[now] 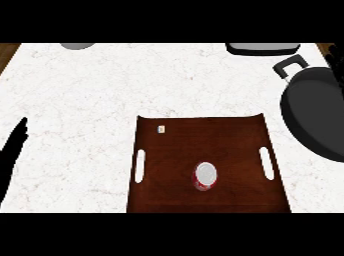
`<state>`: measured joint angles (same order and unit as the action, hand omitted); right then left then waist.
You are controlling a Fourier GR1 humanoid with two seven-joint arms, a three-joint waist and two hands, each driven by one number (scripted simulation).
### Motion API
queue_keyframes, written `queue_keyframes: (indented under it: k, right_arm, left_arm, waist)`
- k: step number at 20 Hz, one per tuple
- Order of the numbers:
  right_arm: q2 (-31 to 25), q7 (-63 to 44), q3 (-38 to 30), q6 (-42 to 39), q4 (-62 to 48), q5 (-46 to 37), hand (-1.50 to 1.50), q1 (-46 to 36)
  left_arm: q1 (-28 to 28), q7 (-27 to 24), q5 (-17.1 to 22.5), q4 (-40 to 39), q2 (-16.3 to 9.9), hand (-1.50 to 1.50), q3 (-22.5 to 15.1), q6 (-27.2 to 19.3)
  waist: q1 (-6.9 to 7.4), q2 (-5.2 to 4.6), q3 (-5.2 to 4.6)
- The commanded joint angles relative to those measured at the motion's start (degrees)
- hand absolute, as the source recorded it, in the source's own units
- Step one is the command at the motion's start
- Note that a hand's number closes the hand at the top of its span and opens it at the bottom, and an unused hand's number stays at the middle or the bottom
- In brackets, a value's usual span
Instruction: Pick the can from the tray and place it in the pot
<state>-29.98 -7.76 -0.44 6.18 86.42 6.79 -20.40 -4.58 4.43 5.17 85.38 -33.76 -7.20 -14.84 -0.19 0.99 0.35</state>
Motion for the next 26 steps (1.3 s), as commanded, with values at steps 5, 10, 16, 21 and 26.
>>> queue_keyframes:
  k: [5, 10, 16, 21, 26]
  right_arm:
    - [3.8, 22.9, -1.2, -1.3, 20.2, 1.8, 1.50, 3.9]
    - [10.0, 26.7, -2.7, 15.5, 21.0, -11.7, -1.50, 22.8]
    - [19.3, 49.6, 10.7, 15.9, 33.0, -15.7, -1.50, 41.2]
    - [15.6, 47.3, 18.4, 18.6, 39.1, -29.7, -1.50, 57.3]
    - [10.5, 34.9, 18.8, 17.6, 39.3, -45.1, -1.50, 62.9]
  left_arm:
    - [2.7, -6.2, 6.0, 6.0, 10.6, 0.00, 0.8, -2.5]
    - [2.7, -11.1, 7.7, 7.5, 16.9, 0.00, -0.4, -3.7]
    - [4.3, -11.8, 7.9, 6.0, 18.6, 0.00, -1.3, -2.7]
    - [3.0, -13.2, 4.7, 6.5, 20.9, 0.00, -4.3, -4.5]
    - [2.7, -13.6, 5.0, 7.0, 21.6, 0.00, -5.5, -3.3]
  waist:
    - [-3.75, 1.25, -0.27]
    - [-4.88, -0.07, -0.32]
    - [-3.43, -0.43, -0.28]
    - [-2.24, -0.56, -0.48]
    - [-0.71, -1.06, -0.70]
